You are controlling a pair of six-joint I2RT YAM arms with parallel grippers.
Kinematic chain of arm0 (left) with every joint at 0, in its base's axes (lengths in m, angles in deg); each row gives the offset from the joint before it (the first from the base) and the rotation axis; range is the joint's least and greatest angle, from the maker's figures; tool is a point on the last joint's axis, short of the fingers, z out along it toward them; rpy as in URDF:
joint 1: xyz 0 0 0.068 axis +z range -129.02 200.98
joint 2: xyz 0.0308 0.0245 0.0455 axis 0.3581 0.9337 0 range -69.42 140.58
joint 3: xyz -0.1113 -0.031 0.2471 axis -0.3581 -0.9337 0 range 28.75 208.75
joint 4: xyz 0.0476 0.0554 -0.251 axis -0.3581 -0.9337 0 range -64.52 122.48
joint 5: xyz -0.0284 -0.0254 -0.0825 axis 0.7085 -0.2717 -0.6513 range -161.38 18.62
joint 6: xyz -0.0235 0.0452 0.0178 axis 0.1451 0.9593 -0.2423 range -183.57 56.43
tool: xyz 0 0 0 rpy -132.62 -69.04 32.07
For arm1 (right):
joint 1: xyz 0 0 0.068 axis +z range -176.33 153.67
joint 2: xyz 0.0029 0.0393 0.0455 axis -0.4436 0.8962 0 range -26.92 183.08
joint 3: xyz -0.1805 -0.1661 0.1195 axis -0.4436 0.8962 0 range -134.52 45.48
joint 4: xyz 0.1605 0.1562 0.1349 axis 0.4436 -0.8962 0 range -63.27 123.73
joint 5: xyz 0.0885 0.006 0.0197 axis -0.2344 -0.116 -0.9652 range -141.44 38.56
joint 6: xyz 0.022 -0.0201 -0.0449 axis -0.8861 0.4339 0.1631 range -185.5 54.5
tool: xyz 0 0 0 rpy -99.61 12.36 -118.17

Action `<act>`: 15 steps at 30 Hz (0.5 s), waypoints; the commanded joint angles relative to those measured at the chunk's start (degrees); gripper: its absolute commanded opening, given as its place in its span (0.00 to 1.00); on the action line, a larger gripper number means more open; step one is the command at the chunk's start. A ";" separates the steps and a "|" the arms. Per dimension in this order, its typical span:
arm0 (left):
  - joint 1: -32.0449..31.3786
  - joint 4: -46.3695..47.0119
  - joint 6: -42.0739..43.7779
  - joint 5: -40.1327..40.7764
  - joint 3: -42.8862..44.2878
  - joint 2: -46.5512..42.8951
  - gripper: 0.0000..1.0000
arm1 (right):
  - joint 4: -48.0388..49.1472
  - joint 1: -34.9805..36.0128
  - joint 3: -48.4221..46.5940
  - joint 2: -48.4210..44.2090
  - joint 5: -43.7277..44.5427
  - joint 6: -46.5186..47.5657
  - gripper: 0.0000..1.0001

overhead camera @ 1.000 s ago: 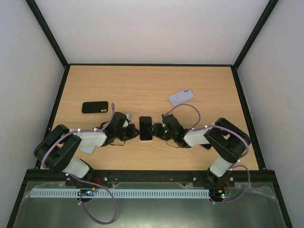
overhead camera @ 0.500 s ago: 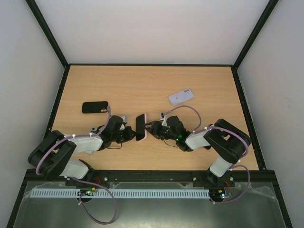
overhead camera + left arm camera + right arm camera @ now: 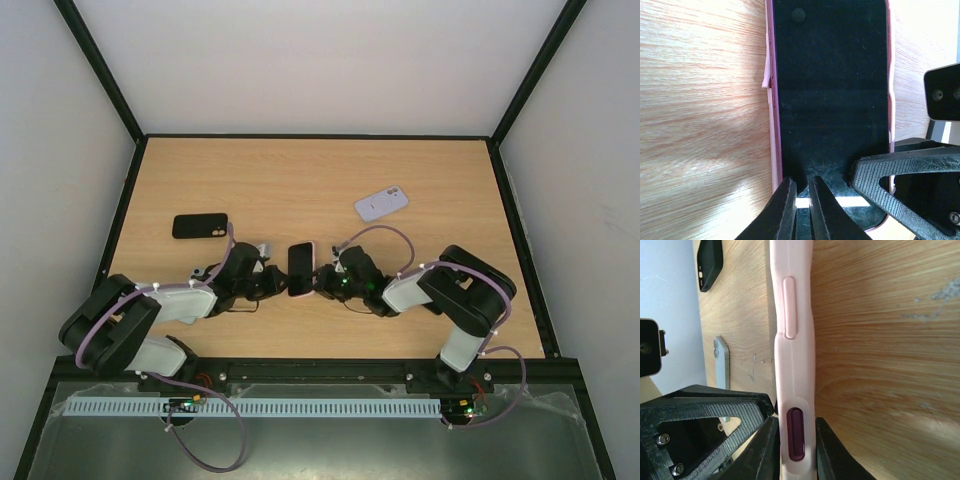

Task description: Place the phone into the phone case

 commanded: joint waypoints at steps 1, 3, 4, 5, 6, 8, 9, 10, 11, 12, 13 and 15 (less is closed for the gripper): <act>-0.07 -1.01 -0.03 -1.48 -0.23 -0.89 0.12 | -0.79 0.53 -1.69 -0.26 0.82 2.30 0.13; 0.78 -2.86 0.31 -1.64 0.01 -2.91 0.16 | 0.55 0.53 -0.92 -1.06 0.65 2.01 0.09; 1.35 -3.73 0.33 -1.89 -0.05 -4.34 0.18 | 1.21 0.57 -0.54 -1.64 0.57 1.75 0.08; 2.15 -4.73 0.44 -2.08 -0.05 -5.86 0.21 | 2.04 0.57 0.08 -2.41 0.36 1.57 0.06; 2.89 -5.76 0.50 -2.35 -0.17 -7.70 0.26 | 3.05 0.57 0.82 -3.38 0.06 1.40 0.04; 4.51 -7.72 0.63 -3.20 -0.48 -11.75 0.39 | 5.90 0.57 2.41 -5.67 -0.85 0.84 0.03; 5.24 -8.70 0.64 -3.58 -0.58 -13.92 0.45 | 7.22 0.57 3.29 -7.06 -1.28 0.47 0.03; 5.95 -9.66 0.69 -4.05 -0.70 -16.24 0.51 | 8.43 0.52 4.21 -8.35 -1.75 0.06 0.03; 6.52 -10.64 0.66 -4.70 -0.63 -18.74 0.58 | 9.46 0.53 4.90 -9.97 -2.07 -0.38 0.03; 6.96 -11.47 0.67 -5.42 -0.66 -20.97 0.64 | 10.55 0.57 5.68 -11.45 -2.62 -0.86 0.03; 7.26 -12.24 0.58 -6.57 -0.59 -23.44 0.69 | 11.57 0.64 6.33 -13.17 -2.91 -1.32 0.03; 7.43 -13.12 0.08 -8.64 -0.29 -27.80 0.76 | 12.34 1.01 7.01 -17.38 -3.54 -1.77 0.03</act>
